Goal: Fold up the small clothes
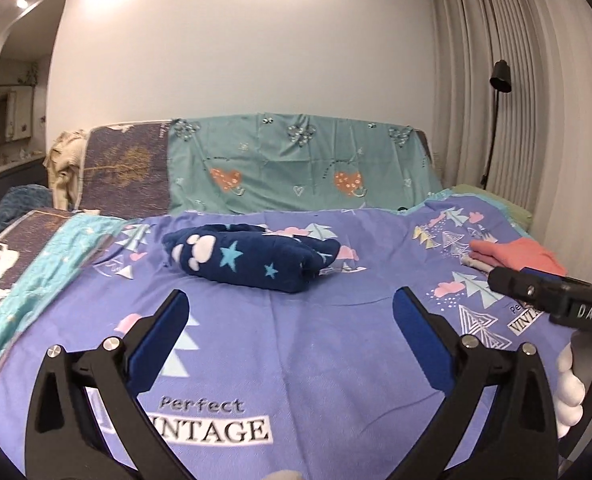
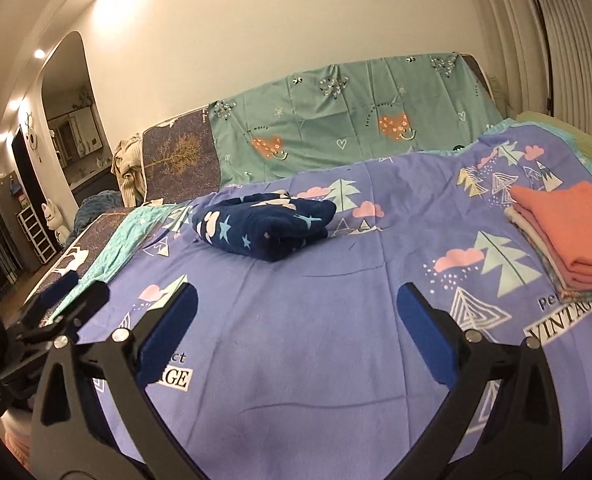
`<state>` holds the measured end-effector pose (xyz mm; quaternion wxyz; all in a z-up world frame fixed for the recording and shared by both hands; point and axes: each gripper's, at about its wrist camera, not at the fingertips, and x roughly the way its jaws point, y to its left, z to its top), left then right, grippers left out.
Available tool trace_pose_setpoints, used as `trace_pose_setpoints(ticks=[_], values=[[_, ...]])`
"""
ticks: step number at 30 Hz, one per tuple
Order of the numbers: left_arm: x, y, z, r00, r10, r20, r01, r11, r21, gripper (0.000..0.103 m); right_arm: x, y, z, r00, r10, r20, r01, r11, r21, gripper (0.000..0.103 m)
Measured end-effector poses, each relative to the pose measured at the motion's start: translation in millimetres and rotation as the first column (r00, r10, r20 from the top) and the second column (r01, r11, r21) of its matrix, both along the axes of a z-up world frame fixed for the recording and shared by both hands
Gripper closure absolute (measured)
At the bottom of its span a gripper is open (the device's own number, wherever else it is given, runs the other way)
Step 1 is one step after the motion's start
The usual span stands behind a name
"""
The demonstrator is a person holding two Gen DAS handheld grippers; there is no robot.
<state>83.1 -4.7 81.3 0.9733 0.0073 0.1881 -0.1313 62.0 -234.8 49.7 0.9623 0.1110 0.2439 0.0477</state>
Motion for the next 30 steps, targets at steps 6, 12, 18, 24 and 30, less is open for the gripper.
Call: trace_pose_setpoints(ticks=[6, 12, 18, 24, 30], values=[[-19, -7, 4, 0.999, 0.038, -0.015, -0.037, 0.998, 0.049, 0.001, -15, -8, -12, 0.999, -0.014, -0.034, 0.013, 1.0, -0.009, 0.002], [-23, -11, 2, 0.997, 0.061, -0.04, -0.058, 0.997, 0.055, 0.001, -20, 0, -13, 0.999, 0.022, -0.035, -0.023, 1.0, -0.017, 0.002], [-22, -10, 2, 0.996, 0.073, -0.05, -0.07, 0.996, 0.06, 0.001, -21, 14, -7, 0.999, 0.033, -0.012, -0.034, 0.997, -0.066, 0.002], [-23, -10, 2, 0.996, 0.08, -0.048, -0.076, 0.995, 0.07, 0.001, -16, 19, -9, 0.998, 0.044, -0.032, -0.046, 0.998, -0.049, 0.002], [-23, -7, 1, 0.994, 0.084, -0.064, -0.08, 0.995, 0.064, 0.001, -17, 26, -7, 0.998, 0.06, -0.034, -0.062, 0.996, -0.061, 0.002]])
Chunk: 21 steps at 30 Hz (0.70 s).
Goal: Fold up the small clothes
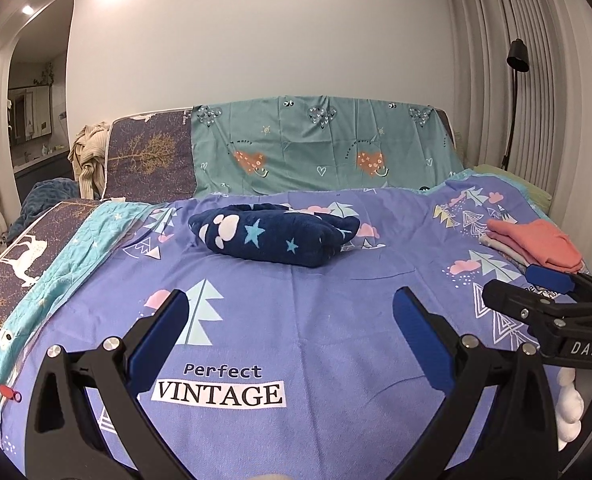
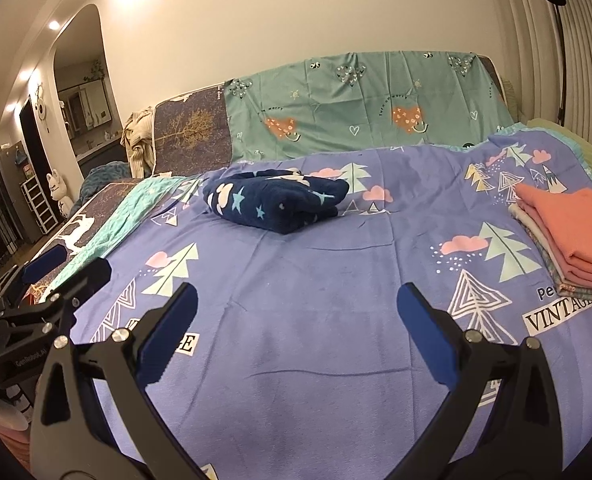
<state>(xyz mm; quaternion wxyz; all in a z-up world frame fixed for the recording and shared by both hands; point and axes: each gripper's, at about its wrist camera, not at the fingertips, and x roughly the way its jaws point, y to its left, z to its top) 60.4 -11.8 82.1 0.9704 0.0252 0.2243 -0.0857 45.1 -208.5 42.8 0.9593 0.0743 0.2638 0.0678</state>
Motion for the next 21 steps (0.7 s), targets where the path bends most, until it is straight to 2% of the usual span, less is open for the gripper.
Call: trace_pose_setpoints(ticks=[21], values=[[5, 3, -14, 0.999, -0.022, -0.043, 0.022, 1.0, 0.013, 0.001, 5, 13, -6, 0.999, 0.005, -0.038, -0.006, 1.0, -0.026, 0.002]])
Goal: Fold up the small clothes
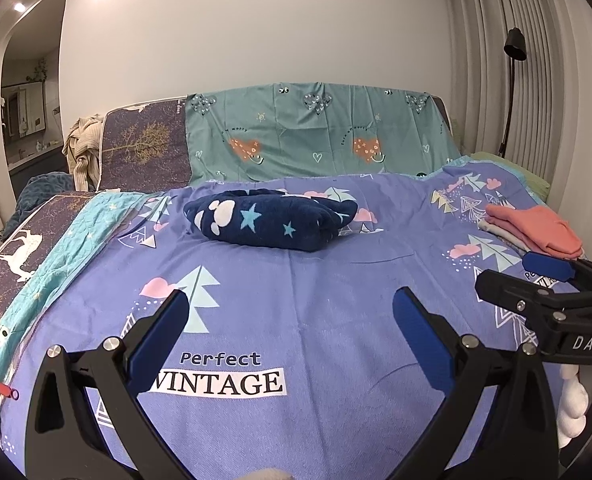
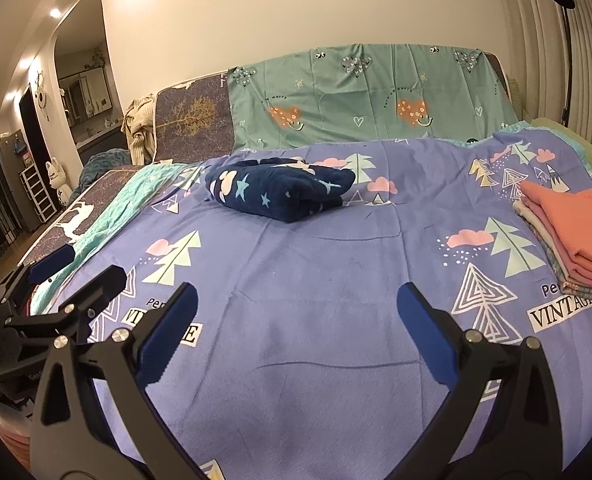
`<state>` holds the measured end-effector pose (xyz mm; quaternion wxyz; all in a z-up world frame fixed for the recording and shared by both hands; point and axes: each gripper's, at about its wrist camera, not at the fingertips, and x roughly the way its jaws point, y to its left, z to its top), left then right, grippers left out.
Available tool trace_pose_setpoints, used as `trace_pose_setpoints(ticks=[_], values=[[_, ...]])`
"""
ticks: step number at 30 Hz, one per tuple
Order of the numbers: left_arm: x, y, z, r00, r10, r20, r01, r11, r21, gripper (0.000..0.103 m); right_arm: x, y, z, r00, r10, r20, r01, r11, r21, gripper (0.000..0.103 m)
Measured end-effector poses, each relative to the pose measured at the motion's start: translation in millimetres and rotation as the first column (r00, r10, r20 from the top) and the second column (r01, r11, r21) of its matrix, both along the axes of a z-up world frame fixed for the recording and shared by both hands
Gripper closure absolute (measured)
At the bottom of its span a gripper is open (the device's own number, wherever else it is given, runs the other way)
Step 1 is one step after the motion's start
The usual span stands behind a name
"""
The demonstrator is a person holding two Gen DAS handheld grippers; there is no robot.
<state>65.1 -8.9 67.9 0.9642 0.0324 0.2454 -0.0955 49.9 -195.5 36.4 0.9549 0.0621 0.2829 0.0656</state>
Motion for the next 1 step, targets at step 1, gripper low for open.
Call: trace_pose_setpoints(ticks=[1], values=[[0.7, 0.4, -0.9, 1.0, 0.0, -0.003, 0.0, 1.0, -0.001, 0.001, 0.2, 0.5, -0.4, 1.0, -0.001, -0.001, 0.001, 1.0, -0.002, 0.002]])
